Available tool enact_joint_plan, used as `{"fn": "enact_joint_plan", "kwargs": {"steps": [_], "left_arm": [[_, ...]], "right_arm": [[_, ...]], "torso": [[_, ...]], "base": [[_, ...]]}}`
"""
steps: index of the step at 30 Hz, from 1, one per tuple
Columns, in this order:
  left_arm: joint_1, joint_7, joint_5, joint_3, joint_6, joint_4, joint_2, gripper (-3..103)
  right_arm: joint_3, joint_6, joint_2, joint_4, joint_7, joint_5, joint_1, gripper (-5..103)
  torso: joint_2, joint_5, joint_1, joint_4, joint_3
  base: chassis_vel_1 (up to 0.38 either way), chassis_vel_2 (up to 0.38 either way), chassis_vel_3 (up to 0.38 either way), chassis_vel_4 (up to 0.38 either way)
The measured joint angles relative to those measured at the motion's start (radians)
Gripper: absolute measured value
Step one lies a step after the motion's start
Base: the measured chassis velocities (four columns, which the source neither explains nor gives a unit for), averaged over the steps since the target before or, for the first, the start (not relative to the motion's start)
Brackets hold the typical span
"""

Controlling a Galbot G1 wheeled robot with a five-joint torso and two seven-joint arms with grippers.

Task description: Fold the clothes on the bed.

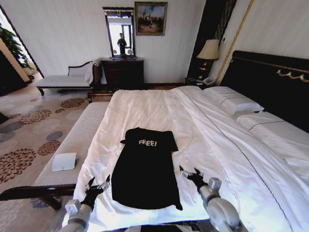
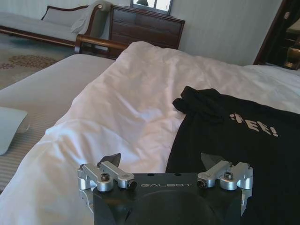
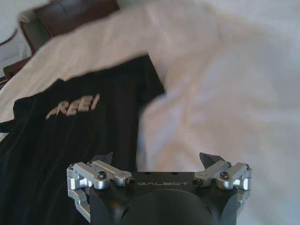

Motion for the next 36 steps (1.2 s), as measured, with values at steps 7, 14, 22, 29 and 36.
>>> {"fn": "enact_joint_plan", "kwargs": {"steps": [7, 14, 22, 29, 36], "left_arm": [[0.032, 0.001, -0.052, -0.013, -0.004, -0.022, -0.020, 97], [0.040, 0.001, -0.033, -0.003, -0.009, -0.012, -0.046, 97], [0.038, 0.000, -0.020, 0.004, -0.009, -0.012, -0.055, 97], [0.035, -0.004, -0.009, -0.001, -0.006, -0.021, -0.058, 97], [0.015, -0.015, -0.021, -0.033, 0.005, -0.032, -0.055, 97]], "right_arm": [[0.064, -0.159, -0.014, 0.004, 0.160, 0.351, -0.040, 100], [0.119, -0.287, 0.002, -0.011, 0.243, 0.516, -0.091, 100], [0.106, -0.287, 0.053, -0.023, 0.262, 0.543, -0.121, 100], [0.079, -0.295, 0.090, -0.018, 0.268, 0.580, -0.115, 94], [0.050, -0.295, 0.108, -0.010, 0.284, 0.586, -0.112, 74]], "torso": [[0.000, 0.0002, 0.000, 0.0000, 0.000], [0.000, 0.0001, 0.000, 0.0000, 0.000], [0.000, 0.0000, 0.000, 0.0000, 0.000], [0.000, 0.0000, 0.000, 0.0000, 0.000], [0.000, 0.0000, 0.000, 0.0000, 0.000]], "base": [[0.000, 0.000, 0.000, 0.000], [0.000, 0.000, 0.000, 0.000], [0.000, 0.000, 0.000, 0.000], [0.000, 0.000, 0.000, 0.000], [0.000, 0.000, 0.000, 0.000]]}}
